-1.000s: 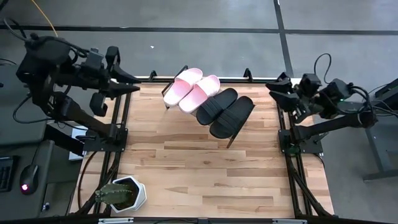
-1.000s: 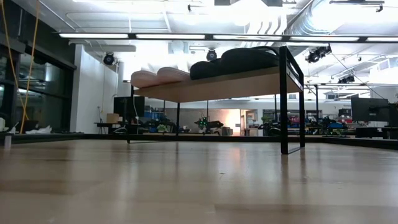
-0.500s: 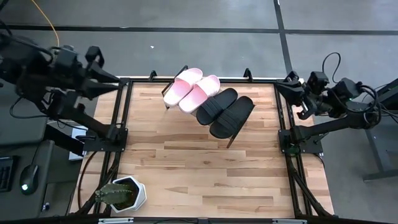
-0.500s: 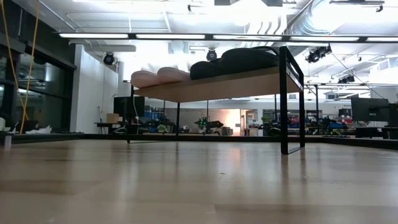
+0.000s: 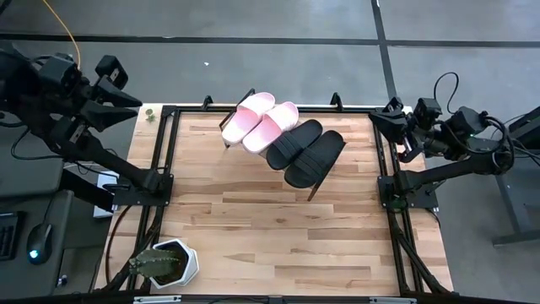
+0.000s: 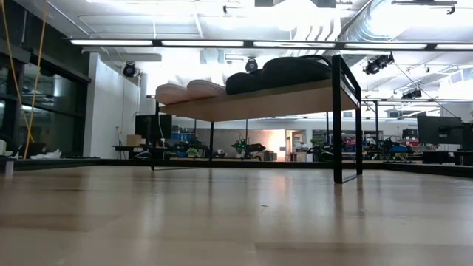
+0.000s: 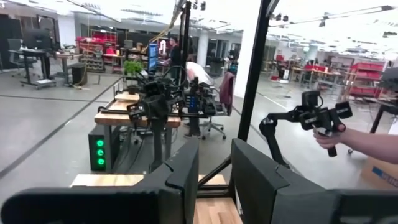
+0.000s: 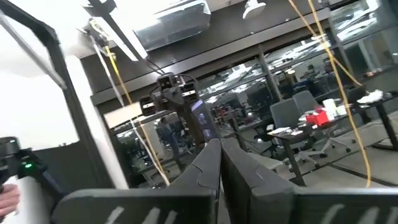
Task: Pick and place slides into the shelf
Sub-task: Return to Home Position
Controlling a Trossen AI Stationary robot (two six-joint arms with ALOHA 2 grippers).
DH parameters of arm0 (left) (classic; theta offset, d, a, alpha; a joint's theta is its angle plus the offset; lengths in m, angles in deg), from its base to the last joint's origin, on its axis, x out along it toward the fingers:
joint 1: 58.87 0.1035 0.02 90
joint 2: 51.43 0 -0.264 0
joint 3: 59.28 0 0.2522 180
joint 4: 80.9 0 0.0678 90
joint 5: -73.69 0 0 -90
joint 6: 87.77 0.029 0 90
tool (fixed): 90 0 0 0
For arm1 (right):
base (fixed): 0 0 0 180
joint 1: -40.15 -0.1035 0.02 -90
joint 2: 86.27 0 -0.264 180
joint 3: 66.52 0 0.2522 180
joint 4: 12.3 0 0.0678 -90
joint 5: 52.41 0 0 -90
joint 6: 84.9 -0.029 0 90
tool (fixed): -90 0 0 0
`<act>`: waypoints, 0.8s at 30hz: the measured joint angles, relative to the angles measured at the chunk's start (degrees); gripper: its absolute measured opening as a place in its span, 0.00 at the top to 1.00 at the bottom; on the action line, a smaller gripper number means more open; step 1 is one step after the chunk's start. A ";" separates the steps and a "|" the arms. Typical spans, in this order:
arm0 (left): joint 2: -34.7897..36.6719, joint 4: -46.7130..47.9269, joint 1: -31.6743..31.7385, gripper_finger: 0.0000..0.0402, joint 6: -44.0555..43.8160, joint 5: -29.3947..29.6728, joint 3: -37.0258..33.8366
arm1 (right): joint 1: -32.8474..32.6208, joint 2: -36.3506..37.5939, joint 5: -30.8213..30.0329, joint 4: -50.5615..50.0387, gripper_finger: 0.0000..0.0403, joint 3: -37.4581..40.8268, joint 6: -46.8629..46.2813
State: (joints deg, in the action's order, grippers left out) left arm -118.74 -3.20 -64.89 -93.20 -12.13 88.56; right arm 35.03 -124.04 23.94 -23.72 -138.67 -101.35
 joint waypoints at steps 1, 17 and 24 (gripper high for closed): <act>0.00 0.04 0.00 0.79 0.29 -0.05 0.00 | 0.00 -0.04 -0.48 0.00 1.00 0.00 -0.02; 0.03 1.85 0.00 0.98 2.22 1.88 0.00 | 0.00 -2.26 -1.60 0.00 1.00 0.00 -4.20; 1.10 7.85 0.00 0.99 0.15 5.99 0.00 | 0.00 -2.24 -1.42 0.61 1.00 0.00 -3.13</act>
State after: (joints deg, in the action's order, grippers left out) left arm -117.64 4.65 -64.89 -93.05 -6.15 88.56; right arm 35.03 -126.28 22.53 -23.11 -138.67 -104.48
